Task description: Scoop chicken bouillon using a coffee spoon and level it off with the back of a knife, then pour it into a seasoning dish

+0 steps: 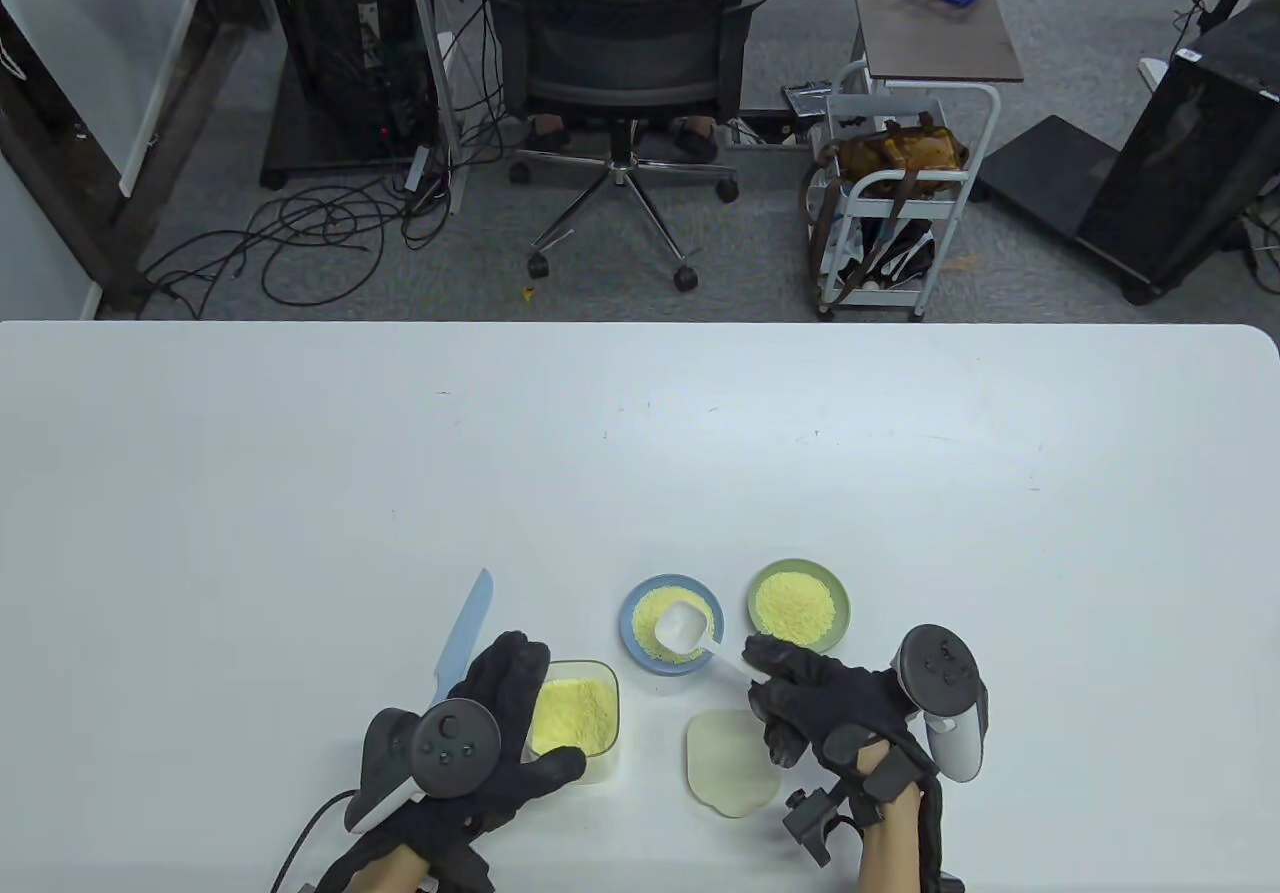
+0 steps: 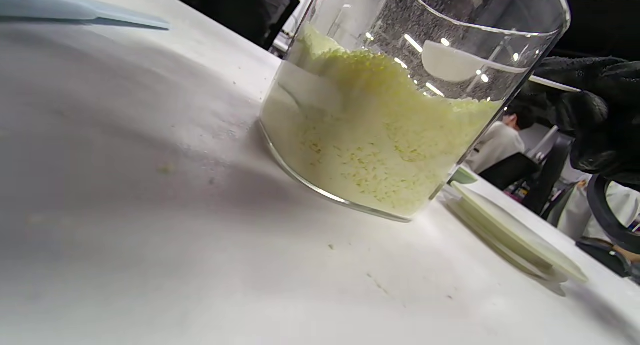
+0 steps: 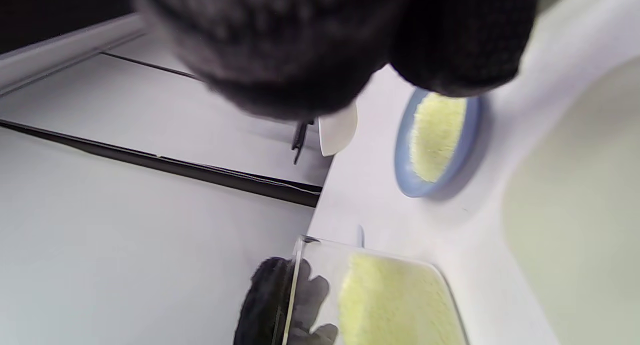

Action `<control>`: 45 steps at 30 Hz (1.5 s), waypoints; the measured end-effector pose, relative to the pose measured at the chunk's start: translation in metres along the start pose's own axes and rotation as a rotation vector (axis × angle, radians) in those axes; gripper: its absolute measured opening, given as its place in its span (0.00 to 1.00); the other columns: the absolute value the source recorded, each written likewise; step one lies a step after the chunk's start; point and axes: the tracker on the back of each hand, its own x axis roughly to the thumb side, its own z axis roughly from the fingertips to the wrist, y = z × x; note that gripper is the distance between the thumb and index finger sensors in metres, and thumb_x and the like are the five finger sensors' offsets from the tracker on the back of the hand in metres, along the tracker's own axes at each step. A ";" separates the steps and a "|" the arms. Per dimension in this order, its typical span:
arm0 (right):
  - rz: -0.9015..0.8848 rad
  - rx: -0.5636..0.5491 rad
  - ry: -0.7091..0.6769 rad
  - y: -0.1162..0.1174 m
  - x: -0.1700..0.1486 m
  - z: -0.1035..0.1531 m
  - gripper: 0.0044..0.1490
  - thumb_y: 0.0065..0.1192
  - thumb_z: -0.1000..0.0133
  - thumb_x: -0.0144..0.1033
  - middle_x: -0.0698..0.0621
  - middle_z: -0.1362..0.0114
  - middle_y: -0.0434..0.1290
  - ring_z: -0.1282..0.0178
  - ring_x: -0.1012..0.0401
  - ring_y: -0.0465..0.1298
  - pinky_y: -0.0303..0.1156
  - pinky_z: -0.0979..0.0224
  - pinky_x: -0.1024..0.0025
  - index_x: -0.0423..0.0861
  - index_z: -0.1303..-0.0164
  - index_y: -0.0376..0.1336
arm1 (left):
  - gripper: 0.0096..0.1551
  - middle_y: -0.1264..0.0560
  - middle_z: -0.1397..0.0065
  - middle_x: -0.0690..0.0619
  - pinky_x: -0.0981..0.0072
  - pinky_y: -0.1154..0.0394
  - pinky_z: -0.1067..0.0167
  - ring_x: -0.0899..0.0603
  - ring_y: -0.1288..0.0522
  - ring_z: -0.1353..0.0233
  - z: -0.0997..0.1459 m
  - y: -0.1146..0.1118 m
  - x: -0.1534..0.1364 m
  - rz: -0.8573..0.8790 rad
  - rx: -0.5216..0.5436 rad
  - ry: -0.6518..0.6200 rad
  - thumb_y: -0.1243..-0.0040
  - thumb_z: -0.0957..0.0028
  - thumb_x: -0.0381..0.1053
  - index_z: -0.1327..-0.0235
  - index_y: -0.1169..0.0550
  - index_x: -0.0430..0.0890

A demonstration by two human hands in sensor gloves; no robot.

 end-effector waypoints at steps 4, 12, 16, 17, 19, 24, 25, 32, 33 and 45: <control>-0.003 0.083 -0.115 0.014 0.016 -0.003 0.31 0.64 0.53 0.23 0.30 0.51 0.72 0.77 0.63 0.79 0.76 0.53 0.54 0.31 0.39 0.62 | 0.63 0.56 0.13 0.40 0.31 0.48 0.25 0.32 0.52 0.13 -0.001 0.000 0.000 0.002 -0.018 0.003 0.52 0.60 0.81 0.20 0.59 0.51; 0.199 0.165 -0.161 0.049 0.033 -0.012 0.26 0.67 0.55 0.21 0.30 0.50 0.73 0.75 0.60 0.79 0.75 0.50 0.51 0.37 0.44 0.69 | 0.63 0.56 0.13 0.40 0.32 0.48 0.25 0.32 0.52 0.13 -0.001 -0.001 -0.001 0.048 -0.048 0.013 0.52 0.60 0.81 0.21 0.61 0.53; 0.397 0.195 -0.179 0.068 0.048 -0.015 0.25 0.68 0.56 0.20 0.29 0.50 0.72 0.75 0.58 0.79 0.74 0.50 0.49 0.37 0.46 0.71 | 0.64 0.56 0.13 0.40 0.32 0.48 0.25 0.32 0.52 0.13 -0.002 -0.001 -0.002 0.068 -0.061 0.015 0.52 0.61 0.81 0.22 0.61 0.54; 0.458 0.187 -0.187 0.072 0.052 -0.016 0.25 0.68 0.56 0.19 0.29 0.50 0.72 0.75 0.58 0.79 0.74 0.50 0.49 0.37 0.47 0.71 | 0.64 0.56 0.13 0.39 0.32 0.48 0.25 0.32 0.52 0.13 -0.002 -0.001 -0.002 0.072 -0.065 0.015 0.52 0.60 0.81 0.22 0.62 0.54; 0.565 0.184 -0.203 0.080 0.059 -0.019 0.24 0.68 0.56 0.19 0.29 0.49 0.72 0.74 0.58 0.79 0.73 0.49 0.49 0.38 0.47 0.72 | 0.63 0.56 0.13 0.40 0.32 0.49 0.25 0.32 0.52 0.13 -0.002 -0.001 -0.002 0.074 -0.068 0.016 0.51 0.60 0.81 0.22 0.62 0.54; 0.803 0.223 -0.224 0.104 0.076 -0.034 0.23 0.69 0.57 0.18 0.30 0.49 0.73 0.74 0.57 0.78 0.73 0.49 0.48 0.39 0.50 0.73 | 0.63 0.56 0.13 0.40 0.32 0.49 0.25 0.32 0.52 0.13 -0.002 -0.001 -0.003 0.087 -0.076 0.013 0.50 0.60 0.80 0.22 0.62 0.54; 0.828 0.237 -0.215 0.107 0.080 -0.037 0.23 0.69 0.57 0.18 0.30 0.49 0.73 0.74 0.57 0.78 0.73 0.49 0.48 0.39 0.50 0.74 | 0.64 0.56 0.13 0.40 0.32 0.49 0.25 0.32 0.52 0.13 -0.002 -0.001 -0.003 0.093 -0.078 0.013 0.50 0.60 0.80 0.22 0.62 0.54; 0.941 0.401 -0.022 0.130 0.099 -0.053 0.23 0.69 0.59 0.16 0.28 0.52 0.74 0.81 0.58 0.78 0.76 0.55 0.50 0.35 0.52 0.74 | 0.63 0.56 0.14 0.39 0.31 0.49 0.25 0.31 0.52 0.13 -0.003 -0.001 -0.004 0.097 -0.084 0.016 0.50 0.59 0.80 0.22 0.62 0.54; 0.928 0.417 0.001 0.130 0.098 -0.054 0.24 0.69 0.60 0.17 0.29 0.53 0.75 0.83 0.60 0.78 0.77 0.57 0.52 0.35 0.53 0.74 | 0.63 0.55 0.14 0.39 0.32 0.48 0.25 0.32 0.52 0.13 -0.003 -0.001 -0.004 0.096 -0.083 0.018 0.50 0.59 0.80 0.22 0.62 0.54; 0.431 0.487 0.124 0.119 0.065 -0.058 0.24 0.66 0.58 0.19 0.26 0.71 0.78 0.97 0.73 0.76 0.83 0.76 0.66 0.22 0.56 0.69 | 0.64 0.55 0.14 0.40 0.32 0.48 0.25 0.31 0.52 0.13 -0.004 -0.001 -0.004 0.112 -0.094 0.018 0.50 0.59 0.80 0.23 0.63 0.54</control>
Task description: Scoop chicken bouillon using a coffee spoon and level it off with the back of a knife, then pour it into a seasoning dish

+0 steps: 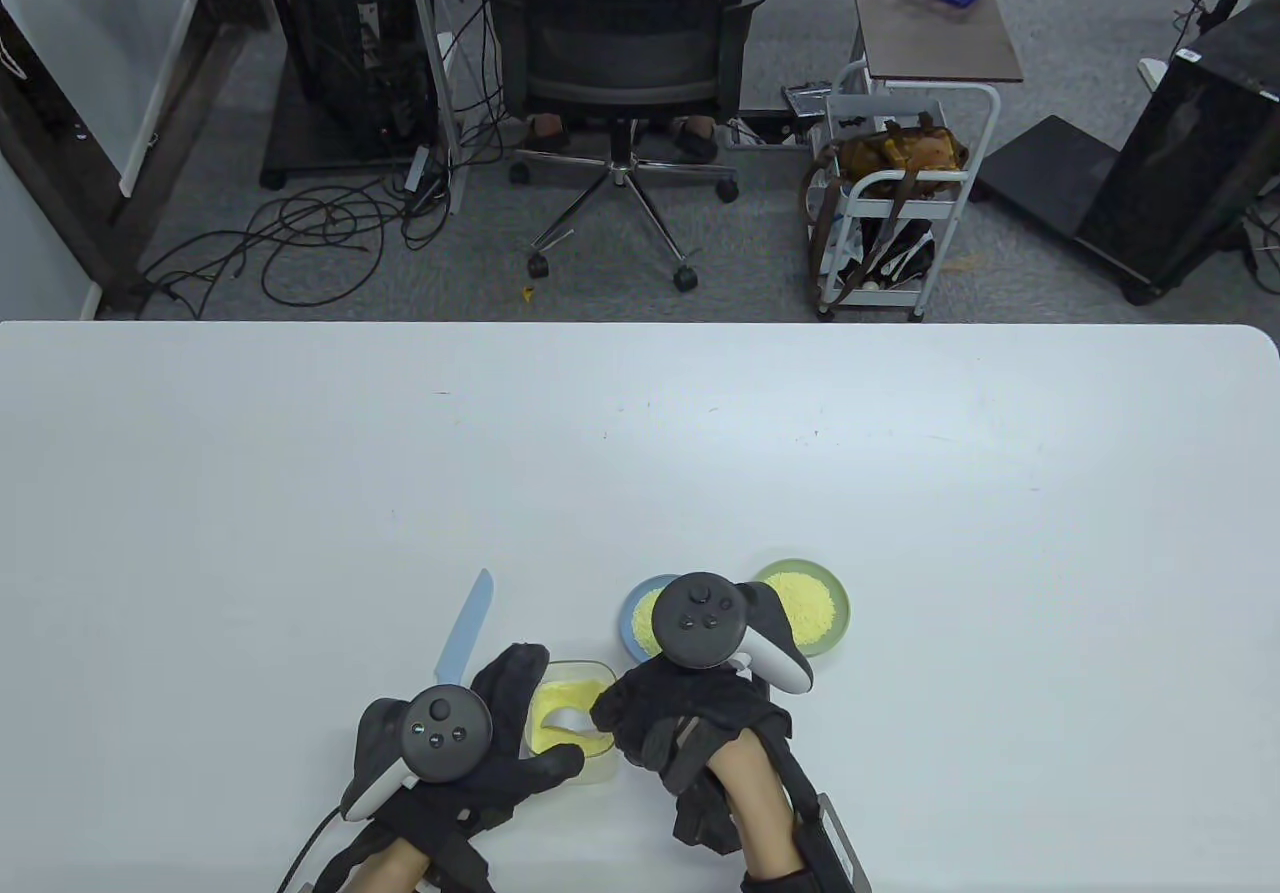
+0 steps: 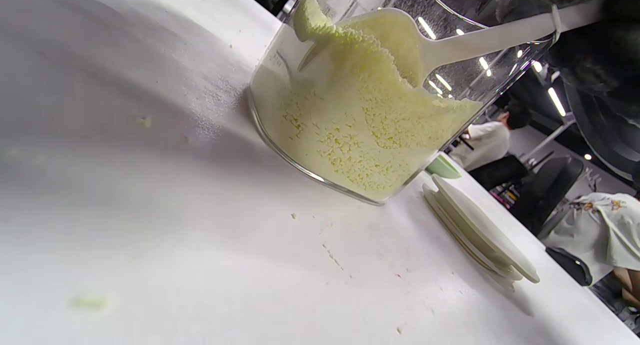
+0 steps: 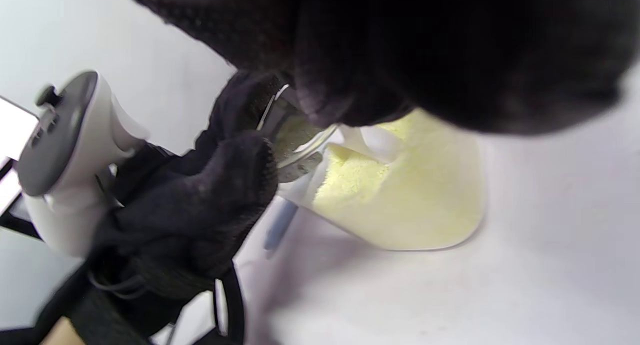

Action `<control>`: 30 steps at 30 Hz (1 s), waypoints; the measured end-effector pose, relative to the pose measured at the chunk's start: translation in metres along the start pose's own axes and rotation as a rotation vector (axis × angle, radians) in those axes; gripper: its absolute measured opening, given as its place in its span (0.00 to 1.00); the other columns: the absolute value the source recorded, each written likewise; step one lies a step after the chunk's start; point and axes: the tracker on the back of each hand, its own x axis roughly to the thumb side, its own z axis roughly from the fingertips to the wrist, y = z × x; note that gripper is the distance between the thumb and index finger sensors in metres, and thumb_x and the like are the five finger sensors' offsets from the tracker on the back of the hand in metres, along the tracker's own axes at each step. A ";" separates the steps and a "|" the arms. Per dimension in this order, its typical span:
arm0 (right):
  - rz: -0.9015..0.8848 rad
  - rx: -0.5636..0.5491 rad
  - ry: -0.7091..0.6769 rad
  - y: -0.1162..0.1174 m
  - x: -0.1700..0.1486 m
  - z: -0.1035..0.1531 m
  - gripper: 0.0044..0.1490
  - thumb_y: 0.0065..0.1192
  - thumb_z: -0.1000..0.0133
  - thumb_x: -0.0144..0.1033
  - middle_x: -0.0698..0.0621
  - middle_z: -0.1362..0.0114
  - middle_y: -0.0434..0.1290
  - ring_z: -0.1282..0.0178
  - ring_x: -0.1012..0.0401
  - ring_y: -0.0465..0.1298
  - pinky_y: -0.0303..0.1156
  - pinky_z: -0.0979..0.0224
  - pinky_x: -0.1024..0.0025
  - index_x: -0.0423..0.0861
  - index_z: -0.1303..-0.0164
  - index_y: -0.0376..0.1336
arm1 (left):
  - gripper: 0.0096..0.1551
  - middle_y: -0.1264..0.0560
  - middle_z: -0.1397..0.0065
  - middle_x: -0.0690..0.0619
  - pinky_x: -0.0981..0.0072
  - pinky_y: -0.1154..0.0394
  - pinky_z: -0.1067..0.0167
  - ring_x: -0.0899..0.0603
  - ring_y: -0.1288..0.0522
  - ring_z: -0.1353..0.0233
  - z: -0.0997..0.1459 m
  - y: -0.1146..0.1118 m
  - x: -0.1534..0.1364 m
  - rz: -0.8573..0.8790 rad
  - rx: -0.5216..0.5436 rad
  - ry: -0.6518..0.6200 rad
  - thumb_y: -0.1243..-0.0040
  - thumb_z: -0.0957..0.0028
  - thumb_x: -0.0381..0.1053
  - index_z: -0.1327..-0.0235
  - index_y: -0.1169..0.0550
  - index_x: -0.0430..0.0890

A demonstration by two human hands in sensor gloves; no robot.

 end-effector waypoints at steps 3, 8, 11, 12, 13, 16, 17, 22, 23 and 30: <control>-0.200 0.020 -0.020 0.008 -0.012 0.001 0.24 0.63 0.55 0.19 0.26 0.75 0.77 0.98 0.73 0.76 0.82 0.78 0.67 0.18 0.57 0.66 | 0.64 0.55 0.14 0.40 0.32 0.48 0.25 0.31 0.52 0.13 0.000 0.000 0.000 0.000 -0.001 0.000 0.50 0.59 0.80 0.23 0.63 0.54; -0.423 -0.055 -0.024 0.017 -0.037 0.009 0.24 0.61 0.54 0.20 0.28 0.76 0.78 0.98 0.74 0.77 0.83 0.79 0.69 0.19 0.55 0.66 | 0.63 0.55 0.14 0.40 0.32 0.49 0.25 0.31 0.53 0.13 0.000 0.000 0.000 0.004 -0.006 0.001 0.49 0.59 0.79 0.23 0.63 0.54; -0.559 -0.091 -0.049 0.023 -0.048 0.012 0.24 0.61 0.54 0.20 0.28 0.76 0.78 0.98 0.74 0.77 0.83 0.79 0.69 0.19 0.54 0.66 | 0.63 0.55 0.14 0.39 0.32 0.49 0.25 0.31 0.53 0.13 0.000 0.000 0.000 -0.002 -0.007 0.003 0.49 0.59 0.79 0.23 0.63 0.54; -0.582 -0.099 -0.048 0.024 -0.050 0.013 0.24 0.61 0.53 0.20 0.28 0.76 0.78 0.98 0.74 0.77 0.83 0.79 0.69 0.20 0.54 0.66 | 0.64 0.55 0.14 0.39 0.32 0.49 0.25 0.31 0.53 0.13 0.000 0.000 0.000 -0.008 -0.006 0.004 0.49 0.59 0.79 0.23 0.63 0.54; -0.585 -0.106 -0.048 0.024 -0.051 0.014 0.24 0.61 0.53 0.20 0.28 0.76 0.78 0.98 0.74 0.77 0.83 0.79 0.69 0.20 0.54 0.66 | 0.64 0.55 0.14 0.39 0.32 0.49 0.25 0.31 0.53 0.13 0.000 0.000 0.000 -0.010 -0.006 0.005 0.49 0.59 0.80 0.23 0.63 0.54; -0.603 -0.126 -0.050 0.026 -0.054 0.017 0.24 0.61 0.53 0.21 0.29 0.76 0.78 0.98 0.74 0.77 0.83 0.79 0.69 0.21 0.53 0.66 | 0.63 0.55 0.14 0.39 0.32 0.49 0.25 0.31 0.53 0.13 0.000 0.000 -0.001 -0.008 -0.006 0.005 0.50 0.59 0.79 0.23 0.63 0.54; -0.613 -0.129 -0.052 0.026 -0.055 0.017 0.24 0.61 0.53 0.21 0.29 0.76 0.78 0.98 0.74 0.77 0.83 0.79 0.69 0.21 0.53 0.67 | 0.63 0.55 0.14 0.39 0.32 0.49 0.25 0.31 0.53 0.13 0.000 0.000 -0.001 -0.009 -0.006 0.005 0.50 0.59 0.80 0.23 0.63 0.54; -0.683 -0.114 -0.063 0.025 -0.063 0.017 0.24 0.61 0.53 0.21 0.29 0.75 0.78 0.98 0.75 0.77 0.84 0.78 0.70 0.23 0.52 0.67 | 0.64 0.57 0.14 0.39 0.33 0.49 0.25 0.31 0.53 0.14 0.000 -0.001 0.000 -0.004 -0.010 0.005 0.50 0.59 0.80 0.23 0.64 0.54; -0.700 -0.117 -0.066 0.024 -0.065 0.017 0.24 0.61 0.53 0.21 0.28 0.75 0.78 0.98 0.75 0.77 0.84 0.78 0.69 0.23 0.52 0.68 | 0.64 0.57 0.14 0.39 0.33 0.49 0.25 0.31 0.53 0.14 0.000 -0.001 0.000 -0.004 -0.010 0.005 0.50 0.59 0.80 0.23 0.64 0.54; -0.736 -0.177 -0.068 0.011 -0.080 0.026 0.24 0.60 0.52 0.22 0.29 0.75 0.79 0.98 0.75 0.77 0.84 0.78 0.70 0.22 0.52 0.67 | 0.64 0.57 0.14 0.40 0.33 0.49 0.24 0.31 0.54 0.13 -0.001 -0.002 0.000 0.008 -0.027 0.007 0.50 0.59 0.80 0.24 0.65 0.54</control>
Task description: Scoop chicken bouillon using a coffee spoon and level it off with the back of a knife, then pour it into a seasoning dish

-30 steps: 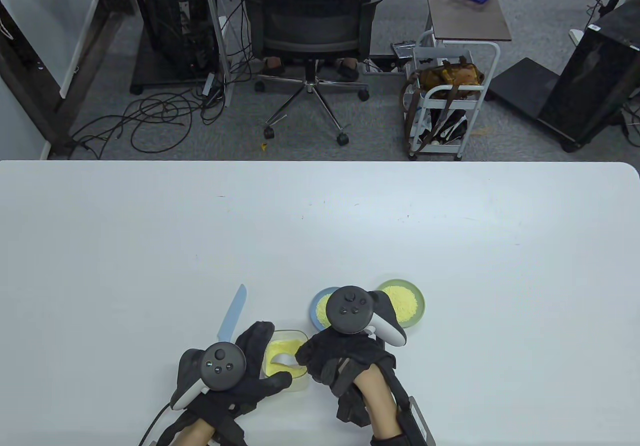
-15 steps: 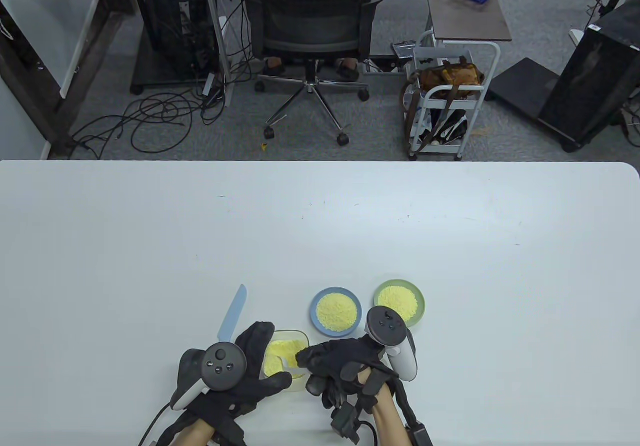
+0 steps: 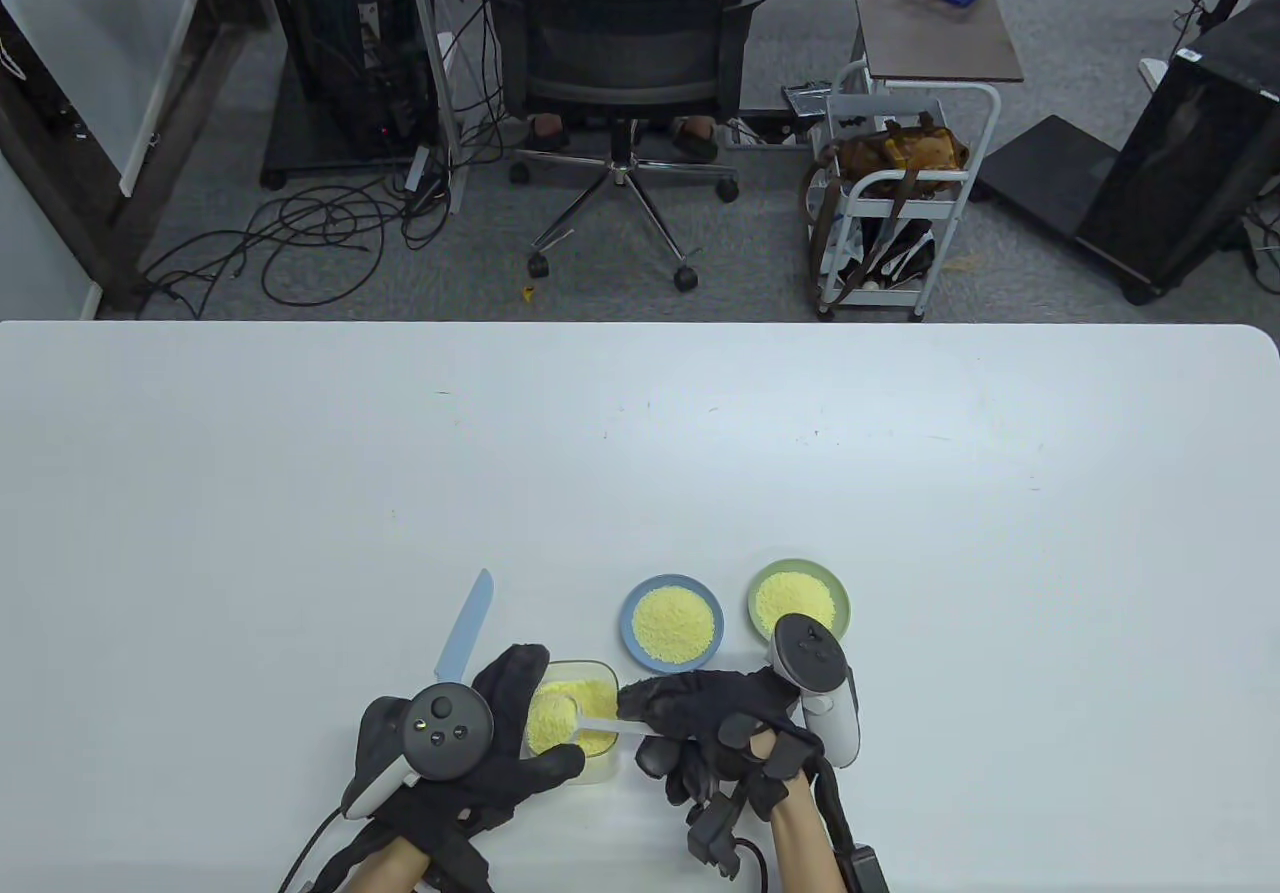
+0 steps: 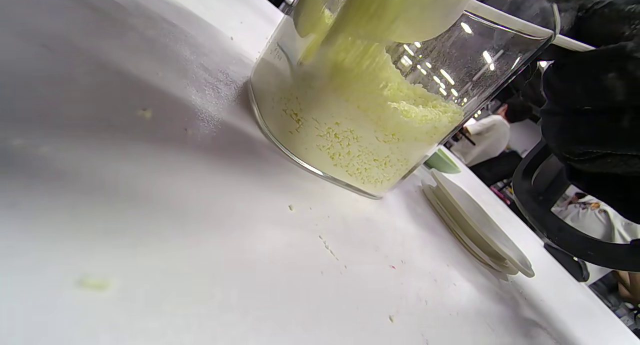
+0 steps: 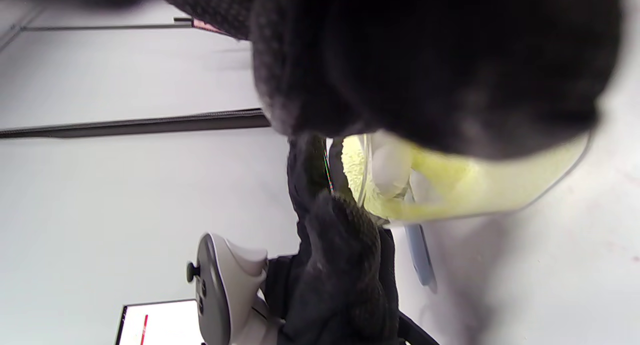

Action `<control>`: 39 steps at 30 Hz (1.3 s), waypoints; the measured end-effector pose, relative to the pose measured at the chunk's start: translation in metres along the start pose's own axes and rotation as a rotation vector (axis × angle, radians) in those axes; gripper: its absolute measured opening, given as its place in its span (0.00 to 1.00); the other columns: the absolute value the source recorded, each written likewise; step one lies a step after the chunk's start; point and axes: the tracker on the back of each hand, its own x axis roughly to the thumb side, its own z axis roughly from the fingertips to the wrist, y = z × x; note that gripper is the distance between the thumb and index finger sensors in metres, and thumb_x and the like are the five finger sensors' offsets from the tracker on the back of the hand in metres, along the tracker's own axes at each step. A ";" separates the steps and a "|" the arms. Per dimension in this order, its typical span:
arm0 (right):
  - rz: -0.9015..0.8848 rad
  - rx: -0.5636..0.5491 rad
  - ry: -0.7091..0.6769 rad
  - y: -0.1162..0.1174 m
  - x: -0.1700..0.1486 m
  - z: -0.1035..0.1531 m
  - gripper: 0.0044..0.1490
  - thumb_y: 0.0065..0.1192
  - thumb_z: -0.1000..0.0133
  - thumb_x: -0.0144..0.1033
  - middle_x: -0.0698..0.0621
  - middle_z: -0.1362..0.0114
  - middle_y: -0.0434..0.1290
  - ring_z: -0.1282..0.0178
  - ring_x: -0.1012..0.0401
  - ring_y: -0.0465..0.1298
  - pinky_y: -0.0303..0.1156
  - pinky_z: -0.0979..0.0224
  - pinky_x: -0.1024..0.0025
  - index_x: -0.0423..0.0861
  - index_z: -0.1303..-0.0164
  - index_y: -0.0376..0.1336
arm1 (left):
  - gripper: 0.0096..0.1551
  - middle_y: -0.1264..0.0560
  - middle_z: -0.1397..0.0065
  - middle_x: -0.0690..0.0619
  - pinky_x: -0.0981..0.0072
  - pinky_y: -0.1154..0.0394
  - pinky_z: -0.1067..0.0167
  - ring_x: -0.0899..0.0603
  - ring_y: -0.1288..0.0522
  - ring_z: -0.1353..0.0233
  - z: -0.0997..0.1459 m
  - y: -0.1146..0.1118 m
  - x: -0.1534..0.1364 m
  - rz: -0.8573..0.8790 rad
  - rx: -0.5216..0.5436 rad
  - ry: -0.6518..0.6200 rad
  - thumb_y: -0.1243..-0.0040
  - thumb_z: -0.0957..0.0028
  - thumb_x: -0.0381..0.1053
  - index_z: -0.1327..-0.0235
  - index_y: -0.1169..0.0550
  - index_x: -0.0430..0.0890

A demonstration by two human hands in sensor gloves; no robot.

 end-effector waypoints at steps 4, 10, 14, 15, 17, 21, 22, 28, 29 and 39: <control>0.021 -0.014 -0.025 -0.005 0.004 0.004 0.24 0.60 0.52 0.22 0.30 0.75 0.79 0.97 0.75 0.77 0.84 0.78 0.70 0.22 0.52 0.67 | 0.64 0.57 0.14 0.39 0.33 0.49 0.24 0.31 0.54 0.13 0.000 0.000 0.000 -0.011 -0.002 0.004 0.50 0.59 0.80 0.24 0.64 0.54; 0.001 -0.005 -0.042 -0.004 0.004 0.004 0.24 0.60 0.52 0.22 0.30 0.74 0.79 0.97 0.75 0.77 0.84 0.77 0.70 0.22 0.52 0.66 | 0.64 0.58 0.14 0.39 0.33 0.50 0.24 0.31 0.55 0.13 0.000 0.001 0.000 -0.012 -0.013 0.006 0.50 0.59 0.80 0.24 0.65 0.54; 0.014 0.003 -0.066 -0.004 0.006 0.007 0.24 0.60 0.52 0.23 0.30 0.74 0.79 0.97 0.76 0.78 0.84 0.77 0.70 0.23 0.52 0.66 | 0.65 0.63 0.15 0.39 0.33 0.52 0.24 0.31 0.58 0.13 0.004 0.010 -0.001 0.038 -0.018 -0.020 0.56 0.59 0.82 0.23 0.66 0.51; 0.011 0.002 -0.068 -0.004 0.006 0.008 0.24 0.60 0.52 0.23 0.30 0.74 0.79 0.97 0.76 0.78 0.84 0.77 0.70 0.23 0.52 0.66 | 0.64 0.62 0.14 0.39 0.32 0.52 0.24 0.31 0.57 0.13 0.006 0.016 -0.002 0.080 0.007 -0.030 0.57 0.59 0.82 0.23 0.65 0.52; -0.002 -0.002 -0.077 -0.006 0.007 0.010 0.25 0.60 0.52 0.23 0.30 0.74 0.79 0.97 0.76 0.77 0.84 0.77 0.70 0.23 0.52 0.66 | 0.59 0.58 0.14 0.40 0.32 0.52 0.24 0.31 0.55 0.13 0.010 0.032 -0.007 0.145 0.080 -0.022 0.56 0.55 0.79 0.21 0.61 0.54; -0.015 -0.012 -0.091 -0.010 0.008 0.012 0.24 0.60 0.52 0.23 0.30 0.73 0.79 0.97 0.76 0.77 0.84 0.77 0.70 0.23 0.52 0.66 | 0.50 0.51 0.15 0.37 0.36 0.47 0.25 0.35 0.36 0.21 0.024 0.057 -0.036 0.063 0.313 0.195 0.53 0.48 0.70 0.20 0.56 0.52; -0.018 -0.009 -0.091 -0.009 0.008 0.012 0.25 0.60 0.52 0.23 0.30 0.73 0.79 0.97 0.76 0.77 0.84 0.77 0.70 0.23 0.52 0.66 | 0.48 0.47 0.17 0.35 0.38 0.43 0.26 0.35 0.32 0.25 0.026 0.059 -0.042 0.030 0.356 0.259 0.51 0.47 0.68 0.21 0.52 0.50; -0.018 0.017 -0.097 -0.005 0.009 0.012 0.25 0.60 0.52 0.23 0.30 0.73 0.79 0.96 0.76 0.78 0.84 0.77 0.70 0.23 0.51 0.66 | 0.44 0.35 0.24 0.33 0.41 0.36 0.33 0.40 0.24 0.37 0.023 0.054 -0.061 -0.194 0.138 0.608 0.43 0.48 0.63 0.23 0.40 0.45; -0.020 0.016 -0.100 -0.006 0.008 0.012 0.25 0.60 0.52 0.24 0.30 0.73 0.79 0.96 0.76 0.78 0.84 0.77 0.70 0.23 0.51 0.66 | 0.45 0.33 0.26 0.34 0.42 0.35 0.33 0.41 0.23 0.39 0.021 0.051 -0.060 -0.227 0.109 0.624 0.42 0.50 0.64 0.24 0.40 0.44; -0.040 0.015 -0.110 -0.007 0.008 0.014 0.25 0.60 0.52 0.24 0.31 0.73 0.79 0.96 0.76 0.77 0.84 0.77 0.70 0.23 0.51 0.66 | 0.34 0.19 0.54 0.44 0.52 0.23 0.50 0.52 0.18 0.64 0.008 0.038 -0.057 -0.364 0.070 0.645 0.33 0.57 0.60 0.42 0.24 0.43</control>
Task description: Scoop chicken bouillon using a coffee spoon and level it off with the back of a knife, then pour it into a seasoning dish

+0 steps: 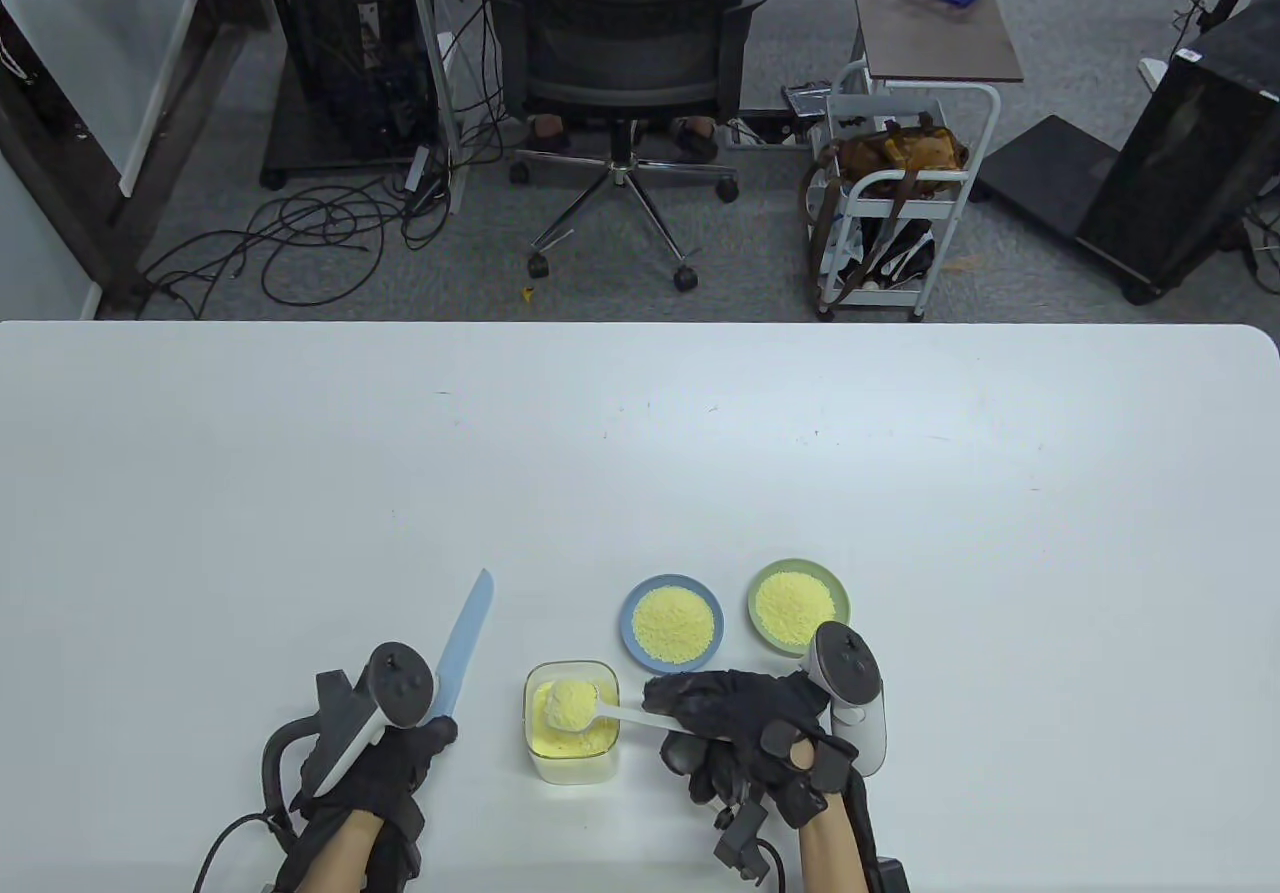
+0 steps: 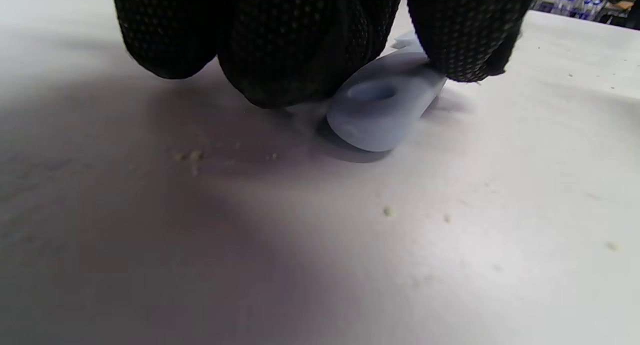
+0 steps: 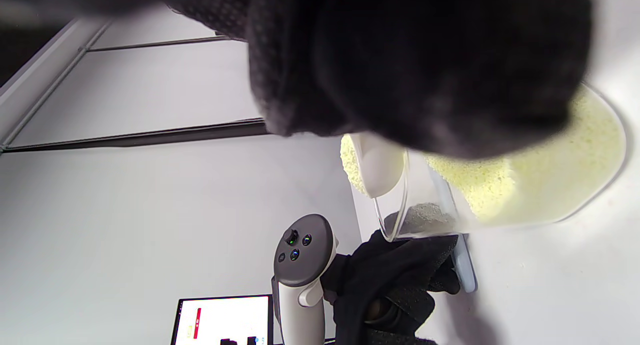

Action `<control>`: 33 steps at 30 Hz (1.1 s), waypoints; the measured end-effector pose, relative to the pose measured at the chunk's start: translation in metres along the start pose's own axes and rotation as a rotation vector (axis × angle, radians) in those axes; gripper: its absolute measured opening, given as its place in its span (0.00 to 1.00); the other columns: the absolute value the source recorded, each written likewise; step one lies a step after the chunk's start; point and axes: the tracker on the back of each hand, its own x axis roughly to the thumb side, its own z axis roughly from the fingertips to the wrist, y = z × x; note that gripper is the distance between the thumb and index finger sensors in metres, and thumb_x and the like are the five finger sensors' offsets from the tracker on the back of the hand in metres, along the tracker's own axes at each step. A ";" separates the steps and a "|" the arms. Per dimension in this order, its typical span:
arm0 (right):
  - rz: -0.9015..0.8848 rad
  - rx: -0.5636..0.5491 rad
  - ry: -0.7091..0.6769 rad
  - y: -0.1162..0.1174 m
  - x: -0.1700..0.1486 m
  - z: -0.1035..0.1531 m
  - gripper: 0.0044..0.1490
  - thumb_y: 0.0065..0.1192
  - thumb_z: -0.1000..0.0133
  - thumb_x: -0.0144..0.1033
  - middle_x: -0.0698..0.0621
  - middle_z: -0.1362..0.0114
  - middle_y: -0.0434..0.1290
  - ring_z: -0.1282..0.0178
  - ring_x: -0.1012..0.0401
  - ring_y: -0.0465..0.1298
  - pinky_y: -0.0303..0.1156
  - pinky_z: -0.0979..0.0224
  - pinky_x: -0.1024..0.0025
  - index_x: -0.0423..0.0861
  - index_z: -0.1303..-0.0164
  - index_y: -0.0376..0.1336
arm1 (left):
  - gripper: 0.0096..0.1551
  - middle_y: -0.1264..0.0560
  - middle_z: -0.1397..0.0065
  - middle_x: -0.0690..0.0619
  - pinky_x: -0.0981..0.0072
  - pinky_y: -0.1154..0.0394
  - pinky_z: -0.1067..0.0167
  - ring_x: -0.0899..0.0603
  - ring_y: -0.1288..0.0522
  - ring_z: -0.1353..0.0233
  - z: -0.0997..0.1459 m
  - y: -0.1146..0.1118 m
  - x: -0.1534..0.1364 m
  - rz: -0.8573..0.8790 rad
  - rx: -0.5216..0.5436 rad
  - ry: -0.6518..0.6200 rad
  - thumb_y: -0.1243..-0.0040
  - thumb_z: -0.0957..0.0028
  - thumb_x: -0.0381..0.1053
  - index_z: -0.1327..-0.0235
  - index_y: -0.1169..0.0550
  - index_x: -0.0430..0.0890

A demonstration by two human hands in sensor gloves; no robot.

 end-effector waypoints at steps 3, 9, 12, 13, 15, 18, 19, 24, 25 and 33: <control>-0.002 0.005 -0.001 0.000 0.000 0.000 0.25 0.60 0.51 0.24 0.31 0.73 0.79 0.96 0.76 0.77 0.84 0.77 0.70 0.23 0.51 0.66 | 0.34 0.18 0.55 0.44 0.53 0.22 0.51 0.52 0.17 0.66 -0.001 0.001 -0.001 0.021 -0.014 0.006 0.31 0.58 0.60 0.43 0.24 0.43; 0.006 0.005 0.001 0.000 0.000 0.000 0.25 0.60 0.51 0.24 0.31 0.73 0.79 0.96 0.76 0.77 0.84 0.77 0.70 0.24 0.51 0.66 | 0.34 0.18 0.60 0.45 0.53 0.22 0.54 0.53 0.18 0.70 -0.003 -0.001 0.001 0.049 -0.034 -0.018 0.30 0.59 0.61 0.48 0.22 0.40; 0.009 0.005 0.003 0.000 -0.001 0.000 0.25 0.60 0.51 0.24 0.31 0.73 0.79 0.96 0.76 0.77 0.84 0.77 0.70 0.23 0.51 0.66 | 0.34 0.17 0.63 0.46 0.53 0.22 0.56 0.54 0.20 0.73 -0.006 -0.003 0.002 0.081 -0.095 -0.031 0.29 0.61 0.63 0.53 0.21 0.39; 0.010 0.003 0.005 -0.001 -0.001 0.000 0.25 0.60 0.51 0.24 0.31 0.73 0.79 0.96 0.76 0.77 0.84 0.77 0.70 0.24 0.51 0.66 | 0.33 0.17 0.64 0.46 0.54 0.21 0.56 0.54 0.20 0.74 -0.006 -0.004 0.003 0.085 -0.097 -0.030 0.29 0.61 0.63 0.54 0.21 0.39; 0.012 0.003 0.007 -0.001 -0.001 0.000 0.25 0.60 0.51 0.24 0.31 0.73 0.79 0.96 0.76 0.77 0.84 0.76 0.70 0.23 0.51 0.66 | 0.31 0.17 0.67 0.47 0.54 0.21 0.58 0.54 0.20 0.76 -0.006 -0.005 0.004 0.086 -0.091 -0.043 0.29 0.61 0.63 0.57 0.19 0.40; 0.028 -0.001 0.005 0.001 0.001 0.001 0.25 0.60 0.51 0.24 0.31 0.73 0.79 0.96 0.76 0.77 0.84 0.77 0.70 0.23 0.51 0.66 | 0.28 0.17 0.70 0.47 0.55 0.21 0.60 0.54 0.21 0.78 -0.005 -0.007 0.007 0.091 -0.074 -0.055 0.29 0.59 0.63 0.62 0.18 0.41; 0.033 -0.001 0.005 0.001 0.001 0.001 0.25 0.60 0.51 0.24 0.31 0.73 0.79 0.96 0.76 0.77 0.84 0.77 0.70 0.23 0.51 0.66 | 0.28 0.17 0.70 0.47 0.55 0.21 0.61 0.54 0.20 0.78 -0.004 -0.007 0.008 0.084 -0.059 -0.059 0.29 0.59 0.63 0.62 0.18 0.41; 0.043 -0.011 0.011 0.000 0.000 0.001 0.25 0.60 0.51 0.24 0.31 0.73 0.79 0.96 0.76 0.77 0.84 0.77 0.70 0.23 0.51 0.66 | 0.26 0.16 0.69 0.47 0.55 0.20 0.60 0.54 0.19 0.78 -0.004 -0.006 0.007 0.099 -0.053 -0.090 0.29 0.58 0.62 0.62 0.17 0.41; 0.043 -0.013 0.013 0.000 0.000 0.001 0.25 0.60 0.51 0.24 0.30 0.73 0.79 0.96 0.76 0.77 0.84 0.77 0.70 0.23 0.51 0.66 | 0.26 0.15 0.68 0.47 0.55 0.20 0.59 0.54 0.19 0.77 -0.003 -0.003 0.007 0.121 -0.061 -0.099 0.29 0.59 0.62 0.61 0.17 0.42; 0.047 -0.029 0.011 0.001 0.001 0.001 0.25 0.60 0.51 0.24 0.30 0.73 0.79 0.96 0.76 0.77 0.84 0.76 0.70 0.24 0.51 0.66 | 0.25 0.15 0.68 0.46 0.56 0.20 0.58 0.54 0.18 0.76 0.049 0.043 0.016 0.528 -0.015 -0.487 0.28 0.58 0.62 0.61 0.16 0.42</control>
